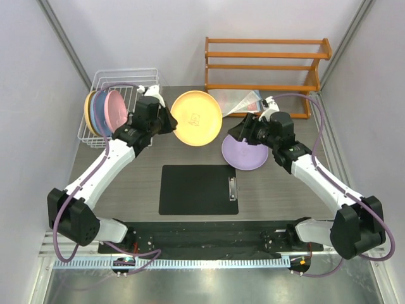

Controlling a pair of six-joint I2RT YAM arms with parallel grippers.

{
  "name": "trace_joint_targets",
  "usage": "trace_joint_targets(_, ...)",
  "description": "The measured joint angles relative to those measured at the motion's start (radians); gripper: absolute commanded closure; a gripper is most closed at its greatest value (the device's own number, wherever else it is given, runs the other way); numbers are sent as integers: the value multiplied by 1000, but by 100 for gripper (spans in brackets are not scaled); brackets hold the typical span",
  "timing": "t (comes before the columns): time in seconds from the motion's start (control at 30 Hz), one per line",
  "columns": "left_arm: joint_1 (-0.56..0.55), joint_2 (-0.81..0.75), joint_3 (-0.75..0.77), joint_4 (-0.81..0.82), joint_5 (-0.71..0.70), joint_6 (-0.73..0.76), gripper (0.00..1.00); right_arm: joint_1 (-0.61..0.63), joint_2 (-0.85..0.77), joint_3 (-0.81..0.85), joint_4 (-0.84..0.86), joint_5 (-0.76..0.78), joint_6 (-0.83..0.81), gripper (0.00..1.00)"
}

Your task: Unload the plates from the dish rack

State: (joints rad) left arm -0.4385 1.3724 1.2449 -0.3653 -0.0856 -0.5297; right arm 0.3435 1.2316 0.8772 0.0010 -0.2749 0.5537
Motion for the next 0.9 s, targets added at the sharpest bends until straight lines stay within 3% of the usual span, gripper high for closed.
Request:
trace_joint_targets(0.37,-40,1,-51,25,118,-95,100,24,113,0,70,-5,29,37)
trace_joint_targets(0.47,-53,1,-58,32,126,-101,100,26,138,2,80,-5,29,61)
trace_joint_targets(0.5,-56,1,-60,32,126,-101,100,26,145,4,82,-8,30,80)
trace_joint_targets(0.53,-60,1,-64,33,124,-101,100,27,151,8,83,-14,31,87)
trace_joint_targets(0.6,-62,2,-70,34,119,-100,100,29,162,18,92,-28,35,99)
trace_joint_targets(0.67,-59,2,-77,34,111,-103,100,33,167,21,101,-27,52,99)
trace_joint_targets(0.73,-60,2,-80,39,110,-104,83,32,173,22,105,-27,60,99)
trace_joint_targets(0.77,-62,2,-82,40,108,-104,52,32,174,22,104,-27,63,99)
trace_joint_targets(0.8,-63,2,-84,41,109,-105,42,32,174,22,103,-24,63,99)
trace_joint_targets(0.83,-63,2,-85,41,109,-104,17,32,174,22,103,-13,60,99)
trace_joint_targets(0.9,-64,2,-86,48,108,-110,2,27,171,22,76,19,42,99)
